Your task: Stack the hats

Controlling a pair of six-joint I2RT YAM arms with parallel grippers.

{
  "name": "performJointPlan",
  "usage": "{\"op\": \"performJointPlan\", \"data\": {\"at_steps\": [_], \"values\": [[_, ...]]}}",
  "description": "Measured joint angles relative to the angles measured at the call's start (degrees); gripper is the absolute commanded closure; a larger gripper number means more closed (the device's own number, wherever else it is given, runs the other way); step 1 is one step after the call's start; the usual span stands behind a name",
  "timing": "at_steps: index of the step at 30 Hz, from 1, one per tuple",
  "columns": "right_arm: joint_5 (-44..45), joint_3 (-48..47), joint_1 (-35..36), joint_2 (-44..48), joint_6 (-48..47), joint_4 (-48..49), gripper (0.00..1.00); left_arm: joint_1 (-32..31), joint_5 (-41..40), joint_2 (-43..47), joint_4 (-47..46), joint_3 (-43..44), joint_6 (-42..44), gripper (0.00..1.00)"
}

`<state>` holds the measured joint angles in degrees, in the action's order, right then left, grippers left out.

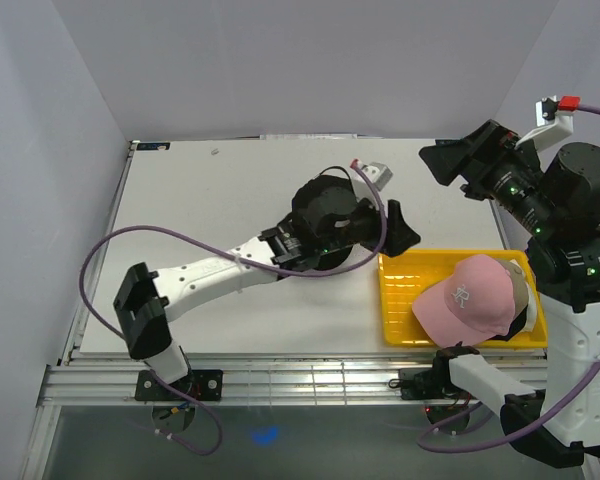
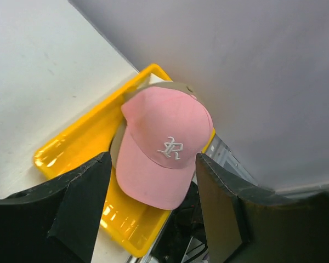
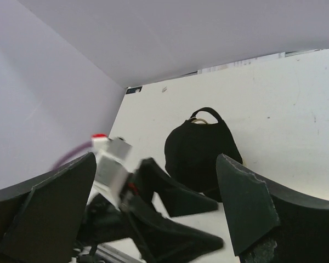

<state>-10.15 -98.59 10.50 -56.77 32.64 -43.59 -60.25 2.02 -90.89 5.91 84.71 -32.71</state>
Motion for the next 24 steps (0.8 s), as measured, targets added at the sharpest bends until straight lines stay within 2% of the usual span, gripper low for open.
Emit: {"op": "performJointPlan", "data": {"at_steps": [5, 12, 15, 24], "values": [[-4.04, -2.51, 0.00, -3.32, 1.20, -0.11, 0.05, -6.54, 2.89, -12.87, -9.70, 1.09, 1.77, 0.24], [-9.86, -2.08, 0.00, -4.42, 3.08, -0.37, 0.04, -11.80, 6.21, -28.98, -14.69, 8.90, 5.35, 0.24], [-11.98, -1.27, 0.00, -4.42, 3.65, -0.28, 0.04, -12.63, 6.84, -31.71, -16.00, 10.67, 6.08, 0.24], [-14.82, 2.40, 0.00, -4.20, 4.46, -0.02, 0.03, -13.20, 5.38, -32.17, -19.54, 13.94, 8.28, 0.21]]}}
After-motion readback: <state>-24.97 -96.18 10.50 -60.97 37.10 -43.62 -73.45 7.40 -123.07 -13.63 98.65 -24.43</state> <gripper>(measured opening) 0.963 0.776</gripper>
